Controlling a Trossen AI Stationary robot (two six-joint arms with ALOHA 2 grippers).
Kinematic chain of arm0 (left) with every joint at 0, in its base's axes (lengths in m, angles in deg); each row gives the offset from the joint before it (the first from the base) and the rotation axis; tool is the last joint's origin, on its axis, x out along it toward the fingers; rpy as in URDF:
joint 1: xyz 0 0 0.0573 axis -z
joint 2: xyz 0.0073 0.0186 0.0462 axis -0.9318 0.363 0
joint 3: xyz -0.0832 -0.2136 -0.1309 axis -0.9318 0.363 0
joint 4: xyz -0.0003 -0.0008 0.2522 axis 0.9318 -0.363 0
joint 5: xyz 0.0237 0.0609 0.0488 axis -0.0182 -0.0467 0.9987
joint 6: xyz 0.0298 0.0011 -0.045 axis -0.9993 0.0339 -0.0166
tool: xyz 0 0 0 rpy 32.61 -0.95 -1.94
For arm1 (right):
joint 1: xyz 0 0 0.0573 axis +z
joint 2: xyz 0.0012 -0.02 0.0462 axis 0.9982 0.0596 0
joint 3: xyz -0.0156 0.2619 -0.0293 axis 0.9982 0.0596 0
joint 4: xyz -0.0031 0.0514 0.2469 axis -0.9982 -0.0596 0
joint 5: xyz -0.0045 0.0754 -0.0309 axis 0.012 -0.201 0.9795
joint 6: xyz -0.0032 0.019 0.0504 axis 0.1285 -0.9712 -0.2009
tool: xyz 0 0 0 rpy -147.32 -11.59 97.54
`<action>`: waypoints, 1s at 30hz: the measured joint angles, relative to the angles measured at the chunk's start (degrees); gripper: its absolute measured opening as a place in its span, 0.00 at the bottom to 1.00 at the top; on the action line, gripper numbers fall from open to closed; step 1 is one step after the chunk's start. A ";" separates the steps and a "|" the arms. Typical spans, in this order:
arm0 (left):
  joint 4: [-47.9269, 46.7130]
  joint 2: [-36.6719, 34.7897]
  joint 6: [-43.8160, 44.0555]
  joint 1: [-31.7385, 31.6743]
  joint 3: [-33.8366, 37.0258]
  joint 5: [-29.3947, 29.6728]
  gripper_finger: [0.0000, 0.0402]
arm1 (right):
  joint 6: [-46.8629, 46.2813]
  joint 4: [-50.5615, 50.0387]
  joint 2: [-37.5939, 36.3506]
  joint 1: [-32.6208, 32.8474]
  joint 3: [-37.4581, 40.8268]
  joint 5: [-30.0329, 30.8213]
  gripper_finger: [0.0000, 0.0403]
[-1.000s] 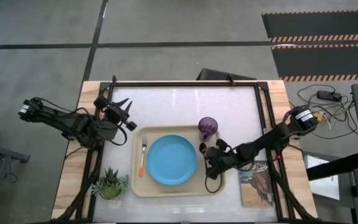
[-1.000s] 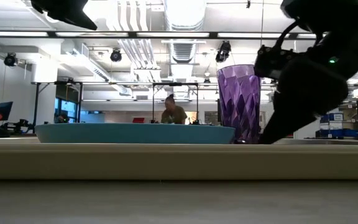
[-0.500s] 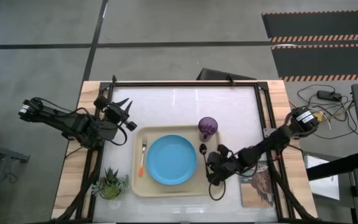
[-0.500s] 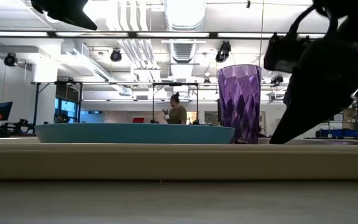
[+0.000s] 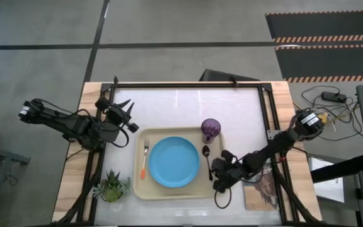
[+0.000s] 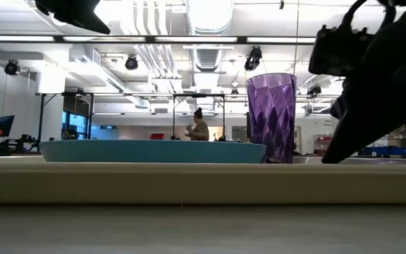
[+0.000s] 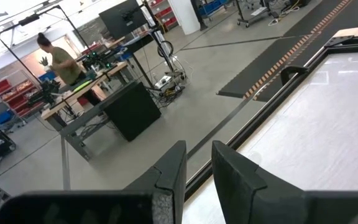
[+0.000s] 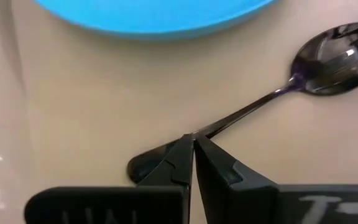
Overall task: Pick and place plate/cup/fork/spoon on tray
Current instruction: Put the black spoon on the white tray to the right side of the blue plate
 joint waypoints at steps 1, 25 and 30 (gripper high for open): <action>0.00 -0.01 0.00 0.00 0.00 0.00 0.15 | 0.00 0.02 0.00 0.40 0.00 -0.19 0.02; 0.00 0.00 0.00 0.00 0.00 -0.04 0.15 | 0.46 7.81 5.07 1.81 0.02 0.42 0.02; 0.05 0.00 0.00 0.00 0.00 -0.04 0.15 | 0.82 8.35 5.11 1.80 0.02 1.98 0.02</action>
